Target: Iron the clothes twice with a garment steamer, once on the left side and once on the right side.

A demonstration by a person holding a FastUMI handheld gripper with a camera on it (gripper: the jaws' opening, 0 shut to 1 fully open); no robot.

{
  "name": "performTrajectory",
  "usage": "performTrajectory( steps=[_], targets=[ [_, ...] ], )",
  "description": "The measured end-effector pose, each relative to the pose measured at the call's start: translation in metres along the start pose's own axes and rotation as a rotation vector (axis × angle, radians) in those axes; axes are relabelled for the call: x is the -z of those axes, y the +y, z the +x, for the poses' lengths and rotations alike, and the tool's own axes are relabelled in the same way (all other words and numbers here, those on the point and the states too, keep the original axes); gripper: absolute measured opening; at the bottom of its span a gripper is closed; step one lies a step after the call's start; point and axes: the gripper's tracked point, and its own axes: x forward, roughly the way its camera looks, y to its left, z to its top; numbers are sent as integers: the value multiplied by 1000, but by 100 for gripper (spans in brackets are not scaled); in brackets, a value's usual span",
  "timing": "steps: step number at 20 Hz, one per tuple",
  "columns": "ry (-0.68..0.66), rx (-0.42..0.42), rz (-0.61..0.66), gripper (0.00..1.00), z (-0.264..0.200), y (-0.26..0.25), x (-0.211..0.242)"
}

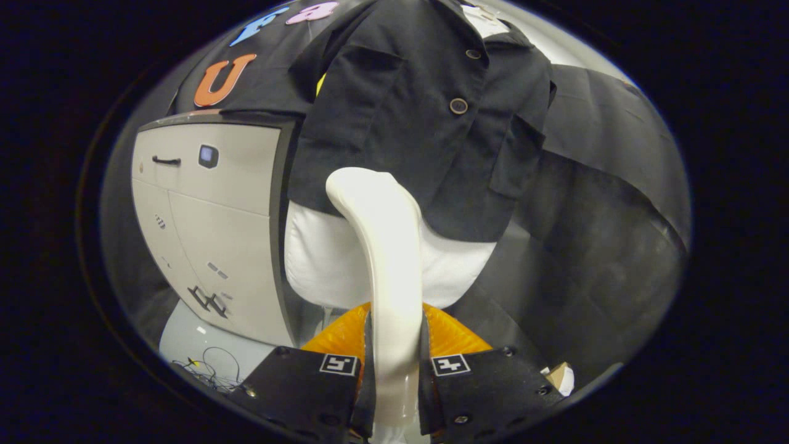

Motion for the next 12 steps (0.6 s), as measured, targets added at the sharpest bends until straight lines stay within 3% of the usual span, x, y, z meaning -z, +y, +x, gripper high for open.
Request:
performTrajectory(
  steps=[6,12],
  targets=[
    [-20,12,60,31,-14,-11,-12],
    [-151,55,174,31,-72,-72,-72]
  ],
)
